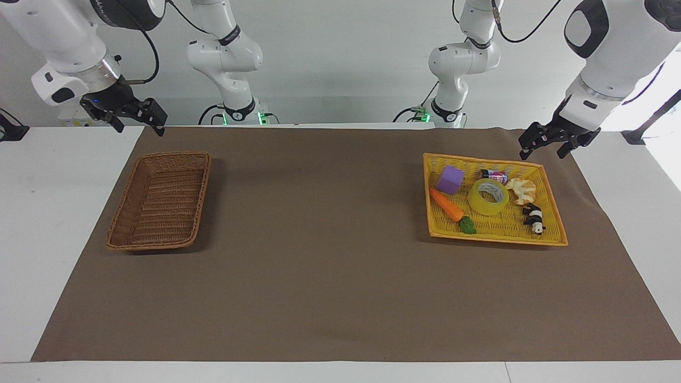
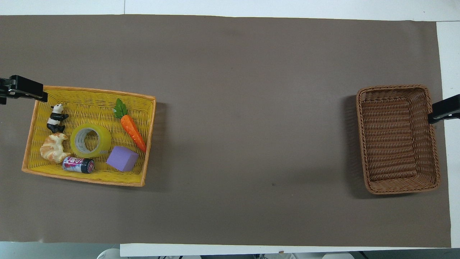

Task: Move tape to another basket
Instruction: 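Move the left gripper over the tape roll in the yellow tray, then lower the left gripper onto the tape roll rim and close it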

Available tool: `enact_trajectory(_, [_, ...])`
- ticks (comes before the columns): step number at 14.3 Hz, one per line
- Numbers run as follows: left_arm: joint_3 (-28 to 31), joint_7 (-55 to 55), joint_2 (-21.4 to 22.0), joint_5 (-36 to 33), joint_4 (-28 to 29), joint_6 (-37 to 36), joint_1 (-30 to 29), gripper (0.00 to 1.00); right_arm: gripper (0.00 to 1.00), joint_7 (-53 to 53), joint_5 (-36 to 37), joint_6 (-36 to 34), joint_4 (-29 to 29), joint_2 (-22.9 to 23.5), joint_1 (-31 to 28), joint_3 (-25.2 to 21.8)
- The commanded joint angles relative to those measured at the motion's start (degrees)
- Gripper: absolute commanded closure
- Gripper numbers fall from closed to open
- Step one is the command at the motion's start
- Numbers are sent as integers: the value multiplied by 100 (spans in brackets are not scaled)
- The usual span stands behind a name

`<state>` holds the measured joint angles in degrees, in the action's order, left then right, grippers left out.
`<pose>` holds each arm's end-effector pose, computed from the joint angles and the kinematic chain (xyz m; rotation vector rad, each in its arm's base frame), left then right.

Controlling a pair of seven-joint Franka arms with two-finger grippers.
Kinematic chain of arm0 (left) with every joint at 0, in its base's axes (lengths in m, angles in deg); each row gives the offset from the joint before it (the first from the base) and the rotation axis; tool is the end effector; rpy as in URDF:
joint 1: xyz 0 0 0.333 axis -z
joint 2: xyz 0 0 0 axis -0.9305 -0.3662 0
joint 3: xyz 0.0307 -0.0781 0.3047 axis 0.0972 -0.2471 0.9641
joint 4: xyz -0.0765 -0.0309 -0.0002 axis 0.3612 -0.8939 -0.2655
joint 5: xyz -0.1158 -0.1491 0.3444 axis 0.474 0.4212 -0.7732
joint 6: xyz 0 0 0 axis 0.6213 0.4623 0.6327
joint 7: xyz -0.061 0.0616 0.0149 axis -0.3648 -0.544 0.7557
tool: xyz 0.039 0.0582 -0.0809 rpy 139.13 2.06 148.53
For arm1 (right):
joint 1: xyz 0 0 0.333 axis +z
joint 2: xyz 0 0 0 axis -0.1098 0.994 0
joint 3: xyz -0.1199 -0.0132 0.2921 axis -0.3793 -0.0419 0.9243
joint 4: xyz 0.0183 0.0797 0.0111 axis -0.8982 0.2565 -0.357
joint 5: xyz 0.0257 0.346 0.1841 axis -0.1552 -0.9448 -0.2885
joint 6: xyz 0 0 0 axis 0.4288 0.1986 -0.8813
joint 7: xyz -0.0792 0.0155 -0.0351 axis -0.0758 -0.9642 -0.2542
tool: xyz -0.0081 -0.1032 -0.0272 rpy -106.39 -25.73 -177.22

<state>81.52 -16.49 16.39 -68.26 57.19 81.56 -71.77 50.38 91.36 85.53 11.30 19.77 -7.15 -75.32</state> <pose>0.5473 -0.0474 0.6048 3.1297 -0.0836 -0.0476 0.5169 -0.0689 0.6231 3.0992 -0.1750 -0.2345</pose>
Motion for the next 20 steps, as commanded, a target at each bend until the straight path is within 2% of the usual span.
enact_trajectory(1, [33, 4, 103, 22, 66, -16, 17, 0, 0, -97, -117, -4, 111, -94, -29, -4])
enact_trajectory(5, [24, 100, 111, 22, 92, -68, 105, 0, 0, -97, -117, -4, 111, -94, -29, -4])
enact_trajectory(6, [6, 109, 233, 22, 301, 19, 114, 0, 0, -97, -117, -4, 111, -94, -29, -4])
enact_trajectory(9, [-20, 66, 646, 30, 1406, 1246, 105, 1, 0, -97, -117, -4, 111, -94, -20, -4])
enact_trajectory(17, [15, -162, 551, 30, 3192, 3260, -132, 2, 0, -97, -117, -4, 111, -94, -29, -4])
enact_trajectory(20, [15, -268, 516, 30, 3616, 3552, -369, 9, 0, -97, -117, -4, 111, -94, -29, -4])
